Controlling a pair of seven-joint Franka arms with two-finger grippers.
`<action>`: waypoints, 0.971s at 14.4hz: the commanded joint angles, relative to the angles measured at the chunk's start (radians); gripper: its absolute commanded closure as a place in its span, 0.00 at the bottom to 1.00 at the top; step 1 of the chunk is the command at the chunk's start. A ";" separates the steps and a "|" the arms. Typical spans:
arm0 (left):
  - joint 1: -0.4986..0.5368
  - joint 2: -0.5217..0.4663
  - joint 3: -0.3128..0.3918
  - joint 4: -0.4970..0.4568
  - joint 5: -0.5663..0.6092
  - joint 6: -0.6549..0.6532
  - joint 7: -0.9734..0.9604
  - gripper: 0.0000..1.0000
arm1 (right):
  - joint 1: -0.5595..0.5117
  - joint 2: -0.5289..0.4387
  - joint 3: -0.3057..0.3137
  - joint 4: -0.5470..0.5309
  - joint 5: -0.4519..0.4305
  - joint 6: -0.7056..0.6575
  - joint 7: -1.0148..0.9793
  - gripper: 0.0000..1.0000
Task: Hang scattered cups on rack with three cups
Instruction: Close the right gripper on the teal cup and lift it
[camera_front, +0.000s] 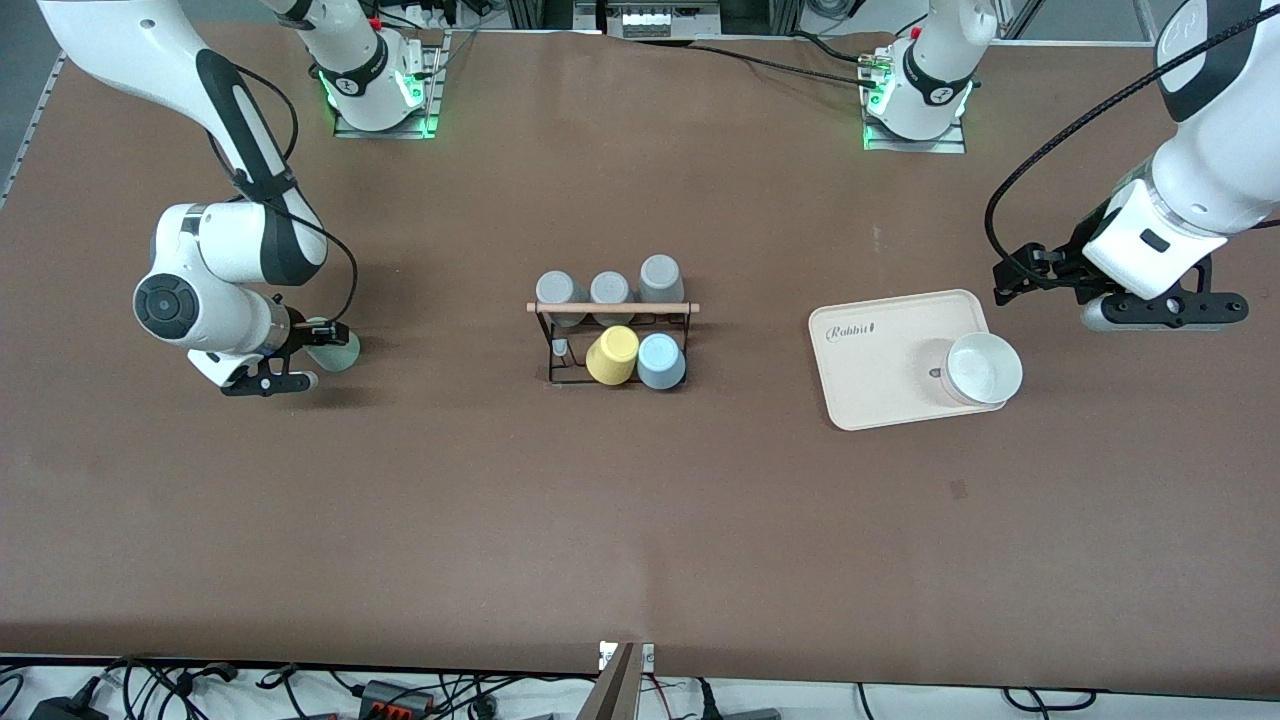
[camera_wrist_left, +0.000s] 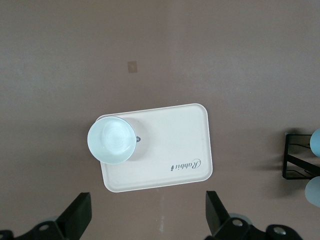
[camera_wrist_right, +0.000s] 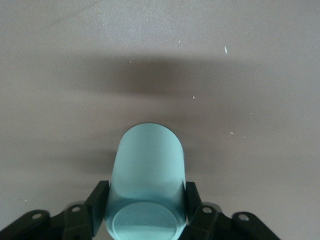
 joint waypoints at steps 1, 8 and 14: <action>0.003 -0.017 -0.001 -0.004 0.022 -0.017 -0.001 0.00 | -0.001 -0.036 0.009 0.020 -0.016 -0.043 0.014 0.80; 0.003 -0.018 0.000 -0.004 0.022 -0.018 -0.002 0.00 | 0.100 0.002 0.121 0.467 0.086 -0.413 0.035 0.82; 0.003 -0.018 0.000 -0.004 0.022 -0.032 -0.008 0.00 | 0.310 0.103 0.122 0.658 0.092 -0.389 0.366 0.82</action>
